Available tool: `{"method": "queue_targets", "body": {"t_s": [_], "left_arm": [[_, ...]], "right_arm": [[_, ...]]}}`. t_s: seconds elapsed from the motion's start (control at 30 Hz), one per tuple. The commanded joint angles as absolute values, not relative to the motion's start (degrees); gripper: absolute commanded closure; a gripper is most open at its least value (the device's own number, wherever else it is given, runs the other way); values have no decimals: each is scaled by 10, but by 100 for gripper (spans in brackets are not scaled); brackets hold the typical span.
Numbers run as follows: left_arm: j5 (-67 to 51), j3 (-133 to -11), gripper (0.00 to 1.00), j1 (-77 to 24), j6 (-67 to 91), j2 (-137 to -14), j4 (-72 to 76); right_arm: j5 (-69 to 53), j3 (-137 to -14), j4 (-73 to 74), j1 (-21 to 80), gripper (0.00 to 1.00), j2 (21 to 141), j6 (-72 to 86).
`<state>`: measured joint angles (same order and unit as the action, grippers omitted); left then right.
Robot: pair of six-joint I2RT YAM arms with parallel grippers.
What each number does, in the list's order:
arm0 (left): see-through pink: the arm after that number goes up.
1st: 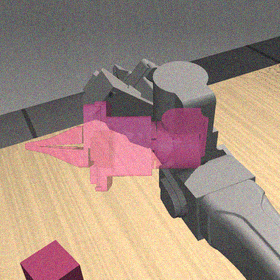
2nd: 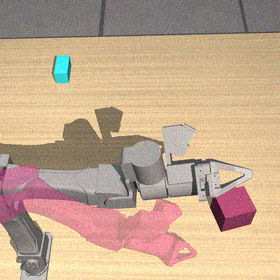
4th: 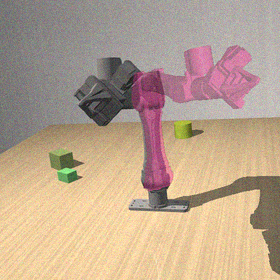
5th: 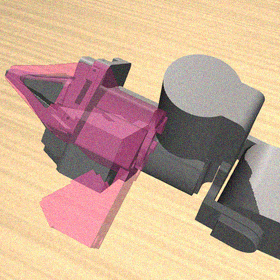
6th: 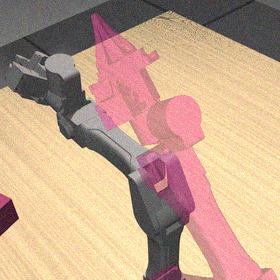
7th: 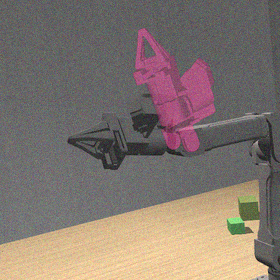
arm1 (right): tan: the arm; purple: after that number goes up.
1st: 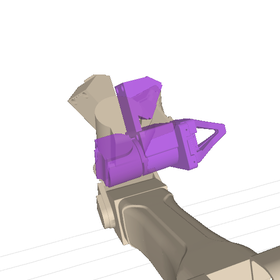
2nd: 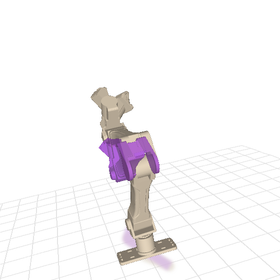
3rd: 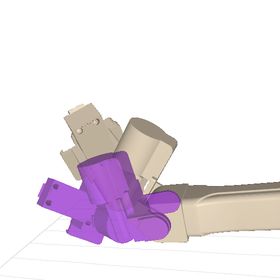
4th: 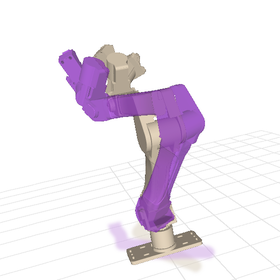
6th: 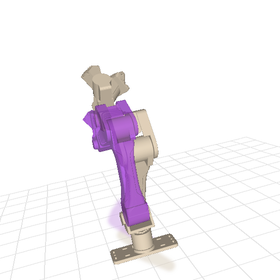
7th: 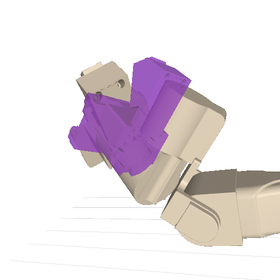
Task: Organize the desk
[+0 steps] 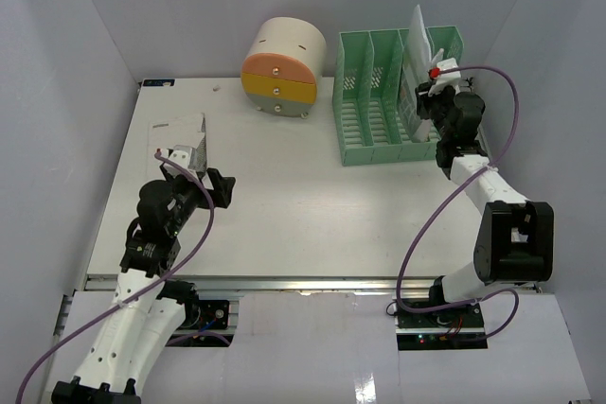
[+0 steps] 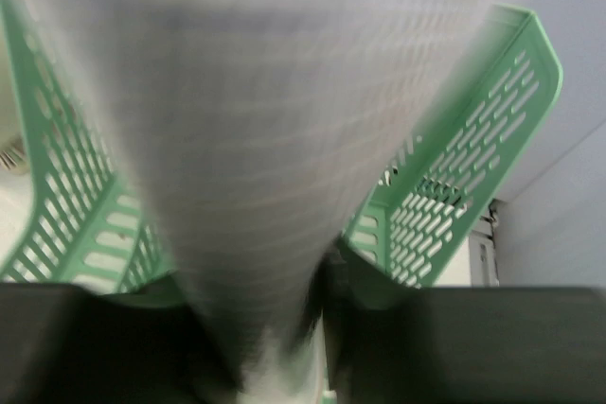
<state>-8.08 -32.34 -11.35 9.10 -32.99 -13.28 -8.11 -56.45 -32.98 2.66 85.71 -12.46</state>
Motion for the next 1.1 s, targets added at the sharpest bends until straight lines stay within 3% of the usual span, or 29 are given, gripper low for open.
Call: {"method": "queue_targets", "body": {"t_s": [0.0, 0.2, 0.23, 0.27, 0.53, 0.8, 0.9, 1.07], "left_arm": [[-83, -324, 4, -112, 87, -348, -127], [-77, -327, 2, -112, 91, -384, -128], [-71, -332, 2, -112, 92, -394, -130], [-61, -338, 2, -112, 92, -407, -134], [53, -413, 2, -103, 100, -582, -144], [163, -551, 13, -55, 68, -859, -130], [186, -617, 27, -48, 58, -949, -127], [222, -717, 32, -47, 39, -1059, -135]], "right_arm": [[-87, -553, -374, 27, 53, 837, -132], [-65, -549, -350, 27, 3, 792, -112], [-57, -551, -341, 26, 3, 780, -109], [-46, -554, -330, 23, 10, 763, -103], [-128, -530, -188, 7, 10, 636, -93], [-579, -430, -93, -9, 10, 573, -121], [-620, -408, -92, -9, 10, 561, -106], [-613, -397, -82, -10, 10, 544, -121]]}}
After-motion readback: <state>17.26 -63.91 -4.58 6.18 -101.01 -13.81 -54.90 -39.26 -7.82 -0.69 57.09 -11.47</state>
